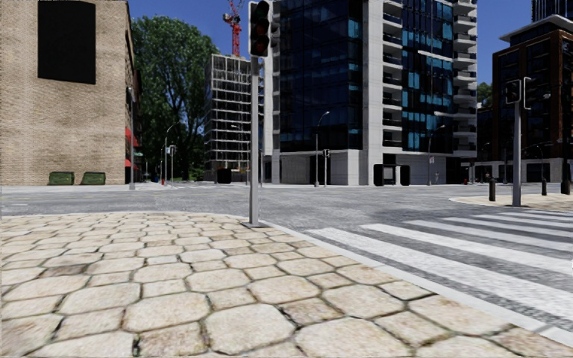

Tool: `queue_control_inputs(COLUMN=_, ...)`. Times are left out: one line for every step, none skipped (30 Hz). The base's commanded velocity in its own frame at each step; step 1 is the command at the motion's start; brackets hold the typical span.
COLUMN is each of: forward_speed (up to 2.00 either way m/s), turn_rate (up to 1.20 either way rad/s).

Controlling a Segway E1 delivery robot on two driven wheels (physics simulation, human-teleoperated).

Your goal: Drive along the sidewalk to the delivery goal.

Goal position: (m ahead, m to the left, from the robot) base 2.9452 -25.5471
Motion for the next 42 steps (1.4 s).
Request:
queue_control_inputs(forward_speed=2.0, turn_rate=-0.53)
queue_control_inputs(forward_speed=2.0, turn_rate=-0.53)
queue_control_inputs(forward_speed=2.0, turn_rate=-0.53)
queue_control_inputs(forward_speed=2.0, turn_rate=-0.53)
queue_control_inputs(forward_speed=2.0, turn_rate=-0.54)
queue_control_inputs(forward_speed=2.0, turn_rate=-0.54)
queue_control_inputs(forward_speed=2.0, turn_rate=-0.54)
queue_control_inputs(forward_speed=2.0, turn_rate=-0.57)
queue_control_inputs(forward_speed=2.0, turn_rate=-0.58)
queue_control_inputs(forward_speed=2.0, turn_rate=-0.59)
queue_control_inputs(forward_speed=2.0, turn_rate=-0.59)
queue_control_inputs(forward_speed=2.0, turn_rate=-0.59)
queue_control_inputs(forward_speed=2.0, turn_rate=-0.59)
queue_control_inputs(forward_speed=1.98, turn_rate=-0.59)
queue_control_inputs(forward_speed=1.93, turn_rate=-0.59)
queue_control_inputs(forward_speed=1.89, turn_rate=-0.59)
queue_control_inputs(forward_speed=1.84, turn_rate=-0.59)
queue_control_inputs(forward_speed=1.84, turn_rate=-0.59)
queue_control_inputs(forward_speed=1.79, turn_rate=-0.59)
queue_control_inputs(forward_speed=1.74, turn_rate=-0.59)
queue_control_inputs(forward_speed=1.7, turn_rate=-0.59)
queue_control_inputs(forward_speed=1.67, turn_rate=-0.59)
queue_control_inputs(forward_speed=1.67, turn_rate=-0.59)
queue_control_inputs(forward_speed=1.65, turn_rate=-0.59)
queue_control_inputs(forward_speed=1.64, turn_rate=-0.59)
queue_control_inputs(forward_speed=1.64, turn_rate=-0.59)
queue_control_inputs(forward_speed=1.63, turn_rate=-0.59)
queue_control_inputs(forward_speed=1.63, turn_rate=-0.59)
queue_control_inputs(forward_speed=1.63, turn_rate=-0.59)
queue_control_inputs(forward_speed=1.63, turn_rate=-0.59)
queue_control_inputs(forward_speed=1.63, turn_rate=-0.59)
queue_control_inputs(forward_speed=1.62, turn_rate=-0.59)
queue_control_inputs(forward_speed=1.62, turn_rate=-0.59)
queue_control_inputs(forward_speed=1.62, turn_rate=-0.59)
queue_control_inputs(forward_speed=1.62, turn_rate=-0.59)
queue_control_inputs(forward_speed=1.61, turn_rate=-0.59)
queue_control_inputs(forward_speed=1.61, turn_rate=-0.59)
queue_control_inputs(forward_speed=1.61, turn_rate=-0.59)
queue_control_inputs(forward_speed=1.61, turn_rate=-0.59)
queue_control_inputs(forward_speed=1.61, turn_rate=-0.59)
queue_control_inputs(forward_speed=1.61, turn_rate=-0.59)
queue_control_inputs(forward_speed=1.61, turn_rate=-0.59)
